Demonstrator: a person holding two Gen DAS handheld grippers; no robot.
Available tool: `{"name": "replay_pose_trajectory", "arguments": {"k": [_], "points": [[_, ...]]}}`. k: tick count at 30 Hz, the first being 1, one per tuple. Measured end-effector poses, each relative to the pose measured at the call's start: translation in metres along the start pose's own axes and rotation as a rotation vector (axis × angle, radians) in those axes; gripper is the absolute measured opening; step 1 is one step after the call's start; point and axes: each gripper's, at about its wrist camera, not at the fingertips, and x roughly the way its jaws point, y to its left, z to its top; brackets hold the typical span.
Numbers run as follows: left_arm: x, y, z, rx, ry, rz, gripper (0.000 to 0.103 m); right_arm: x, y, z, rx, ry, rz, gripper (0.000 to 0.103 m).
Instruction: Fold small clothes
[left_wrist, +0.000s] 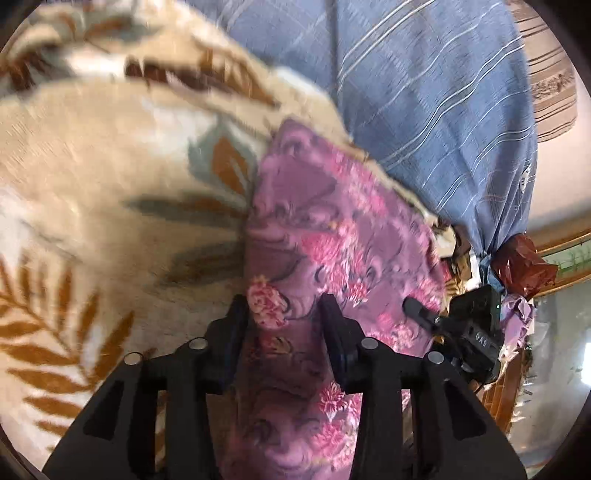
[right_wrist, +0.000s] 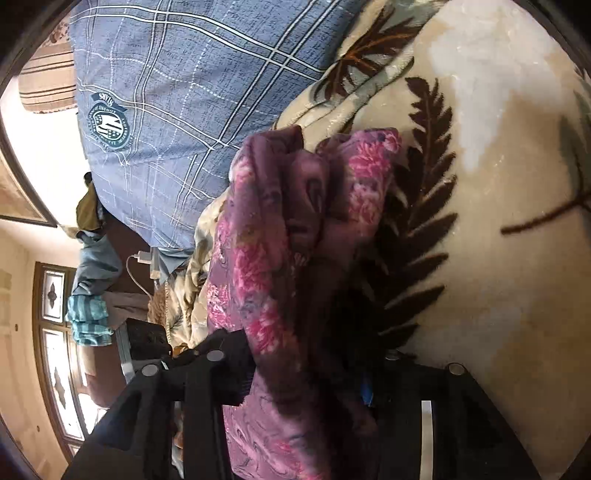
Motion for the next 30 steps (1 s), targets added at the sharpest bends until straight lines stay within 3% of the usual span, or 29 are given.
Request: {"name": "replay_pose_trajectory", "arguments": {"k": [3, 6, 7, 11, 16, 23, 25, 26, 28, 30], "points": [[-0.015, -0.01, -0.003, 0.081, -0.047, 0.076, 0.043, -0.012, 0.009, -0.006, -0.048, -0.032, -0.061, 0.055], [-0.024, -0.011, -0.01, 0.081, -0.019, 0.027, 0.044, -0.025, 0.013, -0.016, -0.048, -0.037, -0.055, 0.057], [-0.028, -0.013, -0.014, 0.106, -0.004, 0.017, 0.05, -0.03, 0.012, -0.021, -0.039, -0.041, -0.061, 0.057], [-0.031, -0.012, -0.031, 0.203, 0.048, 0.073, 0.052, -0.04, 0.014, -0.044, -0.054, -0.027, -0.131, 0.059], [-0.047, 0.0, -0.071, 0.159, 0.045, -0.003, 0.052, -0.036, 0.005, -0.088, -0.048, 0.022, -0.138, 0.057], [-0.031, 0.007, -0.088, 0.107, 0.066, 0.006, 0.052, -0.04, 0.007, -0.133, -0.119, -0.016, -0.172, 0.054], [-0.026, 0.008, -0.087, 0.079, 0.078, -0.017, 0.037, -0.036, 0.01, -0.131, -0.141, -0.022, -0.161, 0.034], [-0.027, 0.007, -0.087, 0.074, 0.082, -0.021, 0.033, -0.031, 0.011, -0.13, -0.152, -0.023, -0.173, 0.011], [-0.043, 0.0, -0.089, 0.057, 0.062, -0.057, 0.019, -0.036, 0.012, -0.132, -0.137, -0.043, -0.176, 0.011], [-0.069, -0.005, -0.102, 0.066, -0.005, -0.088, 0.016, -0.057, 0.032, -0.14, -0.209, -0.101, -0.19, 0.01]]}}
